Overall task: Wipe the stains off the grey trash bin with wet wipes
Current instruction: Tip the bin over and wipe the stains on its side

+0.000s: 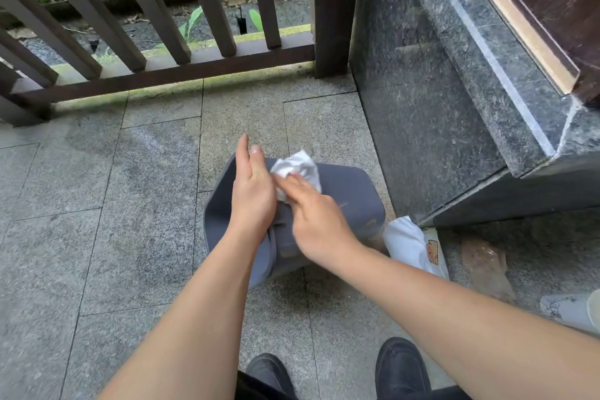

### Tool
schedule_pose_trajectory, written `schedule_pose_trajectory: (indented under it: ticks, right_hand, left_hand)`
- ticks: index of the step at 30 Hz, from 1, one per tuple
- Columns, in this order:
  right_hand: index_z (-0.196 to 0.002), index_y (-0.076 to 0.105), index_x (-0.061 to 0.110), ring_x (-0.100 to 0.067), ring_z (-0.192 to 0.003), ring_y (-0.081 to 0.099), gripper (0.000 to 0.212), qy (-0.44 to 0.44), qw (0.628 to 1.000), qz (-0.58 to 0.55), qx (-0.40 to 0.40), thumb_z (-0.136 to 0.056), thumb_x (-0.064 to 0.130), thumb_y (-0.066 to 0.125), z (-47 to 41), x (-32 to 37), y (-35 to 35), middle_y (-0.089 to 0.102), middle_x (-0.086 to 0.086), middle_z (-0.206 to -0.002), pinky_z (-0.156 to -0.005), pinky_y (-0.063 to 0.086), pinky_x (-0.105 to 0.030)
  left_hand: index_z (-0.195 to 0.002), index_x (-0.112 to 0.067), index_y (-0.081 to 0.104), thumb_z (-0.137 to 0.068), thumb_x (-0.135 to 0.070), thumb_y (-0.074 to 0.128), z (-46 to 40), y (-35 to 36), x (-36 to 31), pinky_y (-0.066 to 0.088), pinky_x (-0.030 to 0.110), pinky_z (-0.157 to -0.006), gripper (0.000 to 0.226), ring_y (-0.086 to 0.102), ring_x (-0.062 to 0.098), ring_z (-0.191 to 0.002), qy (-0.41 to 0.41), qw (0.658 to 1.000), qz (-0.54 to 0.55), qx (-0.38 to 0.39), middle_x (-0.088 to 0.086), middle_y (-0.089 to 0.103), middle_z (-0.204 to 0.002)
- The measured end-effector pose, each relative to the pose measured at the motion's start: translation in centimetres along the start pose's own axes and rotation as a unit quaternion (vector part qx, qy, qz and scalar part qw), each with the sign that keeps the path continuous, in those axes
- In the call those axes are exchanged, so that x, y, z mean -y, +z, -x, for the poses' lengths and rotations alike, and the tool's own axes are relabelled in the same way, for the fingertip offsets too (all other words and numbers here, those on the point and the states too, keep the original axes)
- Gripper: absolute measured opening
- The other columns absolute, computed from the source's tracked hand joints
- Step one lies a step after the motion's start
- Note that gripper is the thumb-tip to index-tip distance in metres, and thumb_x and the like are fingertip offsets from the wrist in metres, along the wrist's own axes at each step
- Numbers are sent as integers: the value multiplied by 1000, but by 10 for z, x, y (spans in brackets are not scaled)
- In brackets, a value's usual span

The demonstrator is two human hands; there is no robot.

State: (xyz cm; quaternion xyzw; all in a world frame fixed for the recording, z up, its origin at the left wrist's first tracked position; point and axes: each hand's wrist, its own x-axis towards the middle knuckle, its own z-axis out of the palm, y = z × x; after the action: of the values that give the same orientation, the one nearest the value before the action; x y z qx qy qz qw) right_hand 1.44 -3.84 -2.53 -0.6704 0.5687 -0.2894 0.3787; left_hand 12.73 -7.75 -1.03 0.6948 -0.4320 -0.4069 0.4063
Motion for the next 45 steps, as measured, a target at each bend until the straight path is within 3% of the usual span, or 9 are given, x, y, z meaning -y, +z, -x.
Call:
schedule_pose_trajectory:
  ticks: [4,14,19,23,27,32,35,41,45]
  right_hand:
    - [-143,45,24,-6,-144,27,45,-65,997,-24,38,-100,12,37,10,-3,8,43,3,-151,-117,21,-21]
    - [-149,32,29,-32,-128,47,47,283,958,47,-10,-102,26,27,9,-82,-30,39,-8,-151,-101,41,-41]
    - [-146,42,16,-12,-141,31,47,-26,998,42,28,-102,30,30,17,-10,5,43,-3,-151,-113,15,-17]
    - [-149,36,19,-4,-145,24,51,-113,990,54,68,-102,34,24,20,-6,9,37,1,-155,-120,13,-25]
    - [-149,35,25,-1,-143,23,50,17,997,73,22,-103,40,22,15,-56,-13,35,8,-155,-116,20,-25]
    - [-147,38,16,-20,-141,31,51,225,971,79,-23,-104,34,16,-4,-78,-30,37,0,-154,-105,25,-30]
    - [-147,38,21,-18,-145,26,46,197,978,65,0,-104,31,24,-7,-55,-23,33,1,-157,-110,24,-30]
    - [-129,51,30,-12,-133,46,36,-124,989,9,78,-98,21,37,-5,3,5,56,7,-138,-100,42,-27]
    - [-138,50,27,-29,-133,45,45,75,991,100,41,-98,10,39,-3,-71,-29,47,-4,-147,-101,40,-35]
  left_hand:
    - [-154,-31,32,-107,-42,28,-7,-3,6,23,21,-100,48,35,10,-139,-14,999,-2,-47,-3,39,-156]
    - [-154,-35,31,-107,-38,27,-10,-5,10,19,15,-93,47,37,13,-137,-26,997,-38,-60,-6,40,-155]
    - [-149,-33,38,-106,-35,28,-19,-6,13,27,24,-92,44,48,17,-121,-54,993,-28,-102,-1,51,-144]
    - [-149,-27,38,-106,-31,28,-26,-9,16,29,23,-95,44,46,22,-132,-68,990,-30,-116,4,50,-147]
    - [-151,-29,35,-107,-34,28,-26,-10,18,23,21,-95,45,41,21,-137,-58,992,-24,-108,0,44,-153]
    - [-151,-33,35,-106,-38,27,-21,-2,11,23,24,-96,46,41,21,-137,-48,994,-19,-93,-1,46,-152]
    - [-149,-36,39,-105,-38,28,-20,-4,11,27,27,-96,45,45,21,-131,-59,993,-18,-99,-2,50,-147]
    - [-140,-26,46,-96,-29,33,-30,-9,2,39,37,-105,46,52,23,-118,-93,993,-6,-73,3,57,-133]
    - [-122,-24,60,-96,-40,41,-38,-32,0,49,34,-85,36,61,21,-93,-192,978,39,-65,3,61,-111]
